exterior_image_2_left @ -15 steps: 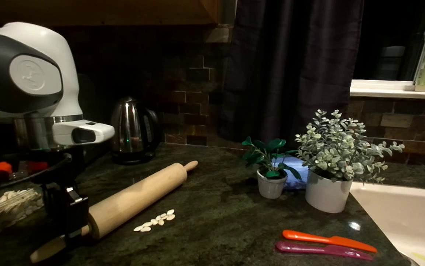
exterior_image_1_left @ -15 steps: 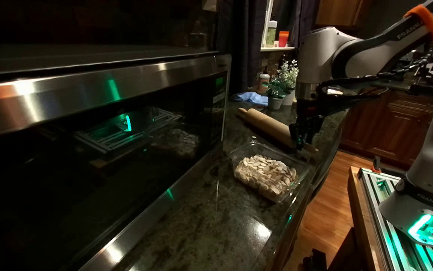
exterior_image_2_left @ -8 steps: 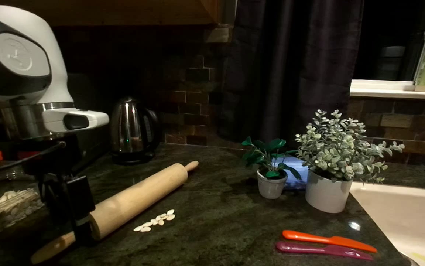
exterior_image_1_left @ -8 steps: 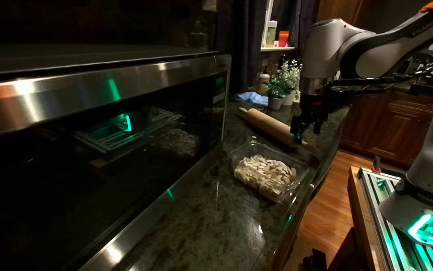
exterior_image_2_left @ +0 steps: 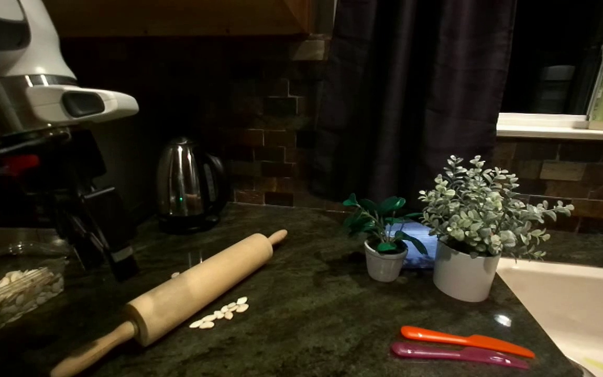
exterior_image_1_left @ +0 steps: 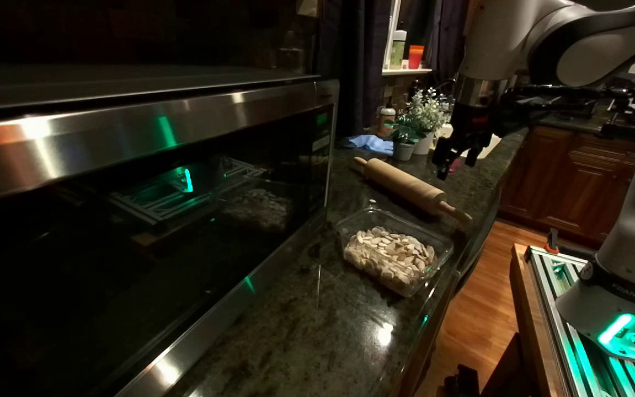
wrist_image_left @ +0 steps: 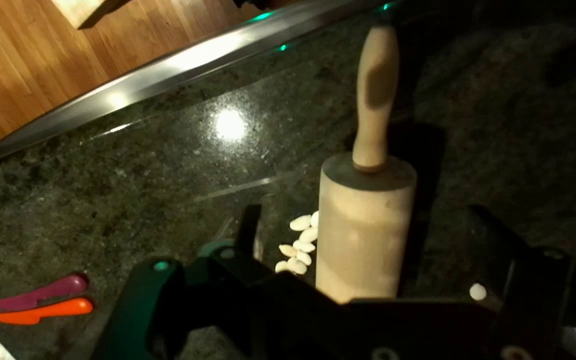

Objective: Put some of the contents of the clear lunch box onto the counter and push them to the right with the rolling pin

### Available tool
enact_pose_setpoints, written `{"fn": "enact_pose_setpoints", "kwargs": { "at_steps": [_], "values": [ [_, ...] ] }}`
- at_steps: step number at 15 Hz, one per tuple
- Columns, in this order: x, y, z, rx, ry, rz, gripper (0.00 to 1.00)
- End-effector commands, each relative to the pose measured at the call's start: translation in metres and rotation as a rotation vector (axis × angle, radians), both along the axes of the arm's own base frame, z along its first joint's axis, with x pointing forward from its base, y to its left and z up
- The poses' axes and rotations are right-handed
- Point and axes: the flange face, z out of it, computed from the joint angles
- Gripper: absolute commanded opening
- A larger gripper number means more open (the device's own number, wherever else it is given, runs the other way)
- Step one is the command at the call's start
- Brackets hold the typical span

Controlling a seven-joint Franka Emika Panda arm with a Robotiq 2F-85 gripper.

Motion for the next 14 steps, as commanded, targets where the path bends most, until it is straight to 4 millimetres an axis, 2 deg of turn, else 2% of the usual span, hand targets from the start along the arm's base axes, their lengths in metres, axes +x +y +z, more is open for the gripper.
{"fn": "enact_pose_setpoints", "kwargs": {
  "at_steps": [1, 6, 14],
  "values": [
    [-0.007, -0.001, 0.02, -0.034, -0.077, -0.012, 1.0],
    [-0.011, -0.005, 0.04, -0.065, -0.13, -0.033, 1.0],
    [-0.014, -0.01, 0.052, -0.084, -0.166, -0.059, 1.0]
  ]
}}
